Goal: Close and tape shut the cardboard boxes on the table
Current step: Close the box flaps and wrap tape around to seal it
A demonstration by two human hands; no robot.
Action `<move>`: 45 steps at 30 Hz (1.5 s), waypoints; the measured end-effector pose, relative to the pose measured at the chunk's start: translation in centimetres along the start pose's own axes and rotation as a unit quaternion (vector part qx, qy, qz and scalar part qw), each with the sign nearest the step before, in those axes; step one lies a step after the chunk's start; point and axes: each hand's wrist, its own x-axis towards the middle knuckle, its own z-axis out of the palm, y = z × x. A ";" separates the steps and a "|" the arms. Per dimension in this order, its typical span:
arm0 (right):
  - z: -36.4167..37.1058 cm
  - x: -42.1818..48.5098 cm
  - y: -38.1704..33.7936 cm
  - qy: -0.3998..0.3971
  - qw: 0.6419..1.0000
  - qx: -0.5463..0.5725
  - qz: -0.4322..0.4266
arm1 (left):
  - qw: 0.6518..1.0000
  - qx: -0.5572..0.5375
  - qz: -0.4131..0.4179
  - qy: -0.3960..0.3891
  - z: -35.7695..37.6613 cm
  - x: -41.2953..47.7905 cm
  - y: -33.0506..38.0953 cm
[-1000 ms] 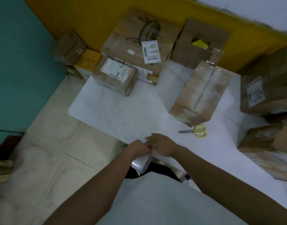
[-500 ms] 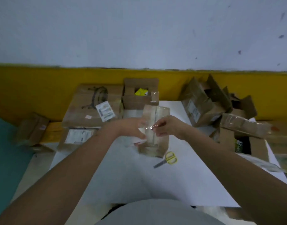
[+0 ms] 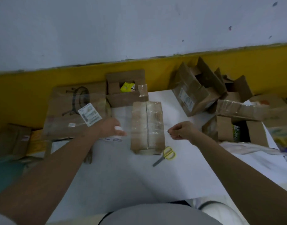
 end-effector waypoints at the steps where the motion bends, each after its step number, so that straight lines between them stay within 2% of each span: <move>1: 0.5 0.5 0.6 0.019 1.000 -0.003 -0.006 | 1.000 -0.012 -0.004 0.002 0.5 0.6 -0.7; 3: 1.2 1.3 1.6 0.051 0.999 -0.001 -0.009 | 0.999 -0.037 -0.015 0.007 1.8 1.7 -1.7; 6: 2.4 2.5 3.0 0.059 0.998 0.029 0.017 | 0.997 -0.077 -0.013 -0.005 4.4 3.1 -2.2; 8: 3.6 2.9 3.6 0.075 0.996 -0.028 0.033 | 0.993 -0.114 -0.017 -0.002 5.7 3.7 -2.6; 10: 4.4 2.4 3.5 0.155 0.974 -0.164 0.016 | 0.988 -0.154 -0.024 0.004 6.6 3.9 -2.8; 12: 5.2 1.2 2.7 0.251 0.949 -0.186 -0.045 | 0.981 -0.192 -0.027 0.013 6.7 3.7 -2.6; 13: 5.9 0.5 2.0 0.265 0.945 -0.175 -0.075 | 0.979 -0.203 -0.026 0.021 6.8 3.8 -2.4; 14: 6.6 0.2 1.4 0.244 0.952 -0.167 -0.083 | 0.977 -0.209 -0.022 0.027 6.9 3.8 -1.9; 16: 8.7 0.0 0.8 0.163 0.969 -0.187 -0.025 | 0.978 -0.203 -0.017 0.042 7.0 4.4 -0.5; 19: 9.3 0.5 0.4 0.128 0.953 -0.269 0.056 | 0.980 -0.185 -0.011 0.070 6.4 4.9 1.8; 24: 4.2 1.9 -0.5 0.050 0.976 -0.186 0.098 | 0.971 -0.213 0.018 0.103 5.3 4.0 5.9; 28: 1.8 2.3 2.5 0.105 0.987 -0.083 0.088 | 0.937 -0.341 0.016 0.079 5.2 3.6 9.0; 31: 1.2 2.8 4.1 0.107 0.990 -0.041 0.078 | 0.906 -0.415 -0.014 0.084 6.5 4.0 10.2; 34: 0.3 3.6 3.8 0.115 0.988 -0.085 0.060 | 0.866 -0.491 -0.043 0.087 7.0 4.3 11.1; 35: 0.0 3.4 3.4 0.112 0.985 -0.117 0.051 | 0.862 -0.498 -0.041 0.078 7.0 4.2 11.2; 36: -0.2 3.1 3.1 0.100 0.985 -0.137 0.039 | 0.872 -0.484 -0.032 0.068 7.0 4.1 11.2; 38: -0.3 2.4 2.8 0.044 0.990 -0.132 0.019 | 0.913 -0.404 -0.003 0.059 7.1 3.6 10.8; 40: -0.7 1.9 2.7 -0.013 0.994 -0.106 0.031 | 0.941 -0.334 0.028 0.044 7.1 3.1 10.6; 43: -1.7 2.9 3.0 -0.041 0.996 -0.035 0.067 | 0.946 -0.318 0.051 0.036 7.5 3.1 11.0; 45: -1.8 3.1 2.7 -0.043 0.997 -0.014 0.058 | 0.938 -0.326 0.006 0.117 8.0 3.4 11.6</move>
